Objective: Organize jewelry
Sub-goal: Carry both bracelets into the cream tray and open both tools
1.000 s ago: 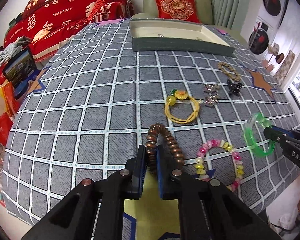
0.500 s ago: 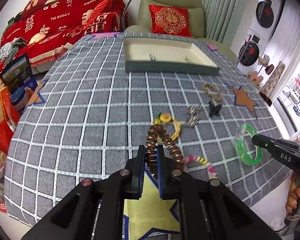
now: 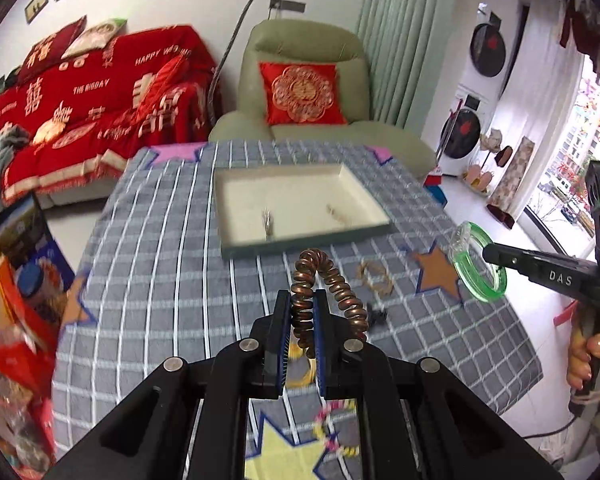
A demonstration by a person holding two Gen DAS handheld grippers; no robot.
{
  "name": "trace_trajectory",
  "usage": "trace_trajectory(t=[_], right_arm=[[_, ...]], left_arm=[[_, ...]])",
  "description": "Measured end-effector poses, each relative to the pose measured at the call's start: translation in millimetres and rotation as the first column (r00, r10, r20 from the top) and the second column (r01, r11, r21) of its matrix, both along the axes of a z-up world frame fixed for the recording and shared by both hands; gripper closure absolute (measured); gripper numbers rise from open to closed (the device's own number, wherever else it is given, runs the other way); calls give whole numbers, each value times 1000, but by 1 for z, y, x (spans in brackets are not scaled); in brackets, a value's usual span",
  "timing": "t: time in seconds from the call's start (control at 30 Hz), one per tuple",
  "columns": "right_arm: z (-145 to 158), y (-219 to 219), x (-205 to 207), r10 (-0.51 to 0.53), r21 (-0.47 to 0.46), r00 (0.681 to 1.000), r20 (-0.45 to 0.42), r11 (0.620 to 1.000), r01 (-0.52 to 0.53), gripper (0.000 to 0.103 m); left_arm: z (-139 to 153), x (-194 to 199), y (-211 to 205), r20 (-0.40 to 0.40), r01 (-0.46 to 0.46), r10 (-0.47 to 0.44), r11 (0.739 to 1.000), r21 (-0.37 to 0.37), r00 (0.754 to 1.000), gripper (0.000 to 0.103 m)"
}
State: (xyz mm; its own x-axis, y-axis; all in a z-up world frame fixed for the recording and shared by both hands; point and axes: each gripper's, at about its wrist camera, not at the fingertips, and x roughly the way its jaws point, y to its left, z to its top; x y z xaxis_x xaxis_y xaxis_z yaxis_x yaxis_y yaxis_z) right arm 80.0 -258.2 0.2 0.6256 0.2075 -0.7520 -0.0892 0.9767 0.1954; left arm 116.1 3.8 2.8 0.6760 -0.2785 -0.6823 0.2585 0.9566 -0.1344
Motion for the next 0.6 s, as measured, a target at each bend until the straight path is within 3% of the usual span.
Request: trace_trajectory(t=[0.17,0.4,0.6], right_arm=[[44,3,32,14,-40,998,53,999,-12,95],[81,9,84,26,-48,997,76,999,-22,95],[93,22,136,25,-77,996,85,997,-18,95]], left_arm=[[40,28,-1,56,21,-22,1000,18,998,80],[81,81,3,107,9,-10,1000,14,994,80],[75,142,6,86,-45,47,999,-22,995,80]])
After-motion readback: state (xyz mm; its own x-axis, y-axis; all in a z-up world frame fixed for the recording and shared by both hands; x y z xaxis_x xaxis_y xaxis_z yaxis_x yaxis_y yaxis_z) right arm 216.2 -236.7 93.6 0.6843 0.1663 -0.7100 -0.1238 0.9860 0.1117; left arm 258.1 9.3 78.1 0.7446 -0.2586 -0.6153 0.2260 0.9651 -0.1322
